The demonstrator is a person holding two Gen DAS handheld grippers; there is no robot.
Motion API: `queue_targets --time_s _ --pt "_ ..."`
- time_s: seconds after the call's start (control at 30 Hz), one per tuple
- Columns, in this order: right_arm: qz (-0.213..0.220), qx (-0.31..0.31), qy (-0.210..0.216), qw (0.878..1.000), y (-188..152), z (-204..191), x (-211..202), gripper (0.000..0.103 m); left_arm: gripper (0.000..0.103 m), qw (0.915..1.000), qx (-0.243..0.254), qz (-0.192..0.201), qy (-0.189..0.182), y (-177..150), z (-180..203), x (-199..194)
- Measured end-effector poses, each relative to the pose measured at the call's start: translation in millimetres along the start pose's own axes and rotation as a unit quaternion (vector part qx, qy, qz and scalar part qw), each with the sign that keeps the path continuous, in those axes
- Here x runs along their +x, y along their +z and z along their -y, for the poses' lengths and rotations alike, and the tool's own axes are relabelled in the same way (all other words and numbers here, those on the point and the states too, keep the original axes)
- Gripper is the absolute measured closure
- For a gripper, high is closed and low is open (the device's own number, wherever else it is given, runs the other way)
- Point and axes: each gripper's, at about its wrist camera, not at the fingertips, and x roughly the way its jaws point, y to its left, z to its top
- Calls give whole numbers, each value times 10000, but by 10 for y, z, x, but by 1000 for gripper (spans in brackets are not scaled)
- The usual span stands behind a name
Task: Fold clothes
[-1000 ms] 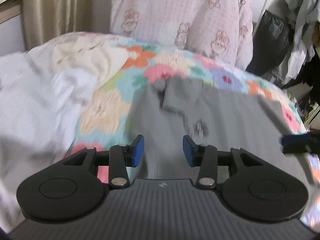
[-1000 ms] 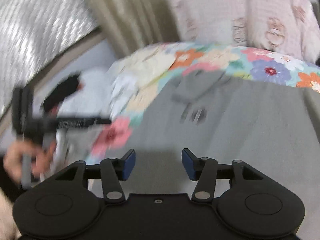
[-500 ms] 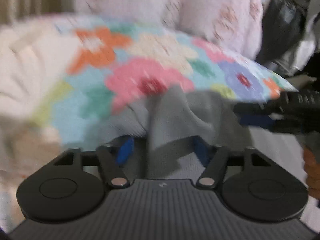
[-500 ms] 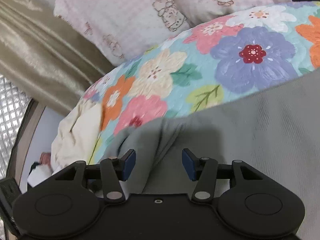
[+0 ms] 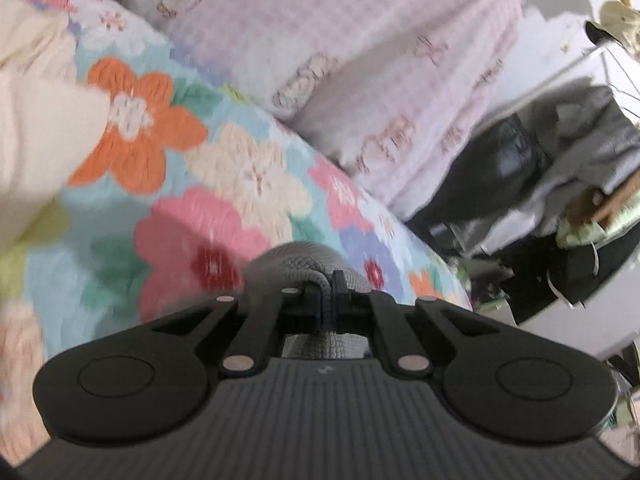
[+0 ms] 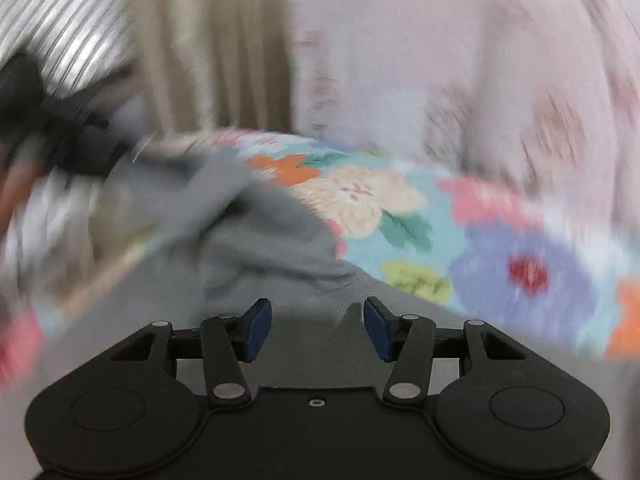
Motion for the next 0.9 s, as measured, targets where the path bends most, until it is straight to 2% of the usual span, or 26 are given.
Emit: queue_targets --time_s 0.07,0.13,0.2,0.27,0.3,0.33,0.37,0.4,0.5,0.53,0.6,0.63,0.67,0.77,0.83,0.9 --pt "-9 -667 -137 9977 41 -171 71 46 99 9999 -104 104 21 145 17 129" --pt "82 -992 -497 9938 142 -257 211 44 98 9994 -141 301 119 258 52 227" --pt "126 -1002 -834 9914 291 -232 417 43 97 9989 74 451 99 346 118 260" --pt "26 -726 -747 9946 445 -110 640 43 94 9966 383 710 158 326 179 232" --pt "-38 -561 -657 9963 523 -39 753 45 87 9949 534 839 187 316 208 218" --pt "-93 -378 -543 9978 588 38 844 63 83 9933 600 968 183 290 187 182" --pt "-129 -156 -510 9985 643 129 904 96 73 9913 601 1140 281 278 142 129" --pt "-157 83 -533 9984 696 226 952 97 65 9888 600 1311 380 266 95 77" --pt "-195 1080 -456 9929 784 589 1037 98 59 9839 407 1593 707 262 -154 -29" --pt "-228 1603 -283 9864 771 760 1045 97 59 9854 330 1497 747 269 -262 -12" --pt "-336 2748 -191 9607 671 1103 1068 95 59 9901 320 1087 826 250 -422 82" --pt "-366 3096 -270 9498 609 1214 1068 88 59 9918 319 882 866 240 -501 130" --pt "-379 3309 -407 9420 546 1290 1062 87 59 9919 435 702 965 202 -533 195" --pt "-419 3415 -465 9378 477 1418 1054 87 59 9914 814 177 1011 82 -564 410" --pt "-445 3436 -471 9369 441 1494 1050 85 59 9925 907 -103 816 24 -567 541" --pt "-402 3555 -214 9336 405 1515 1064 84 51 9930 955 -348 601 -33 -536 667"
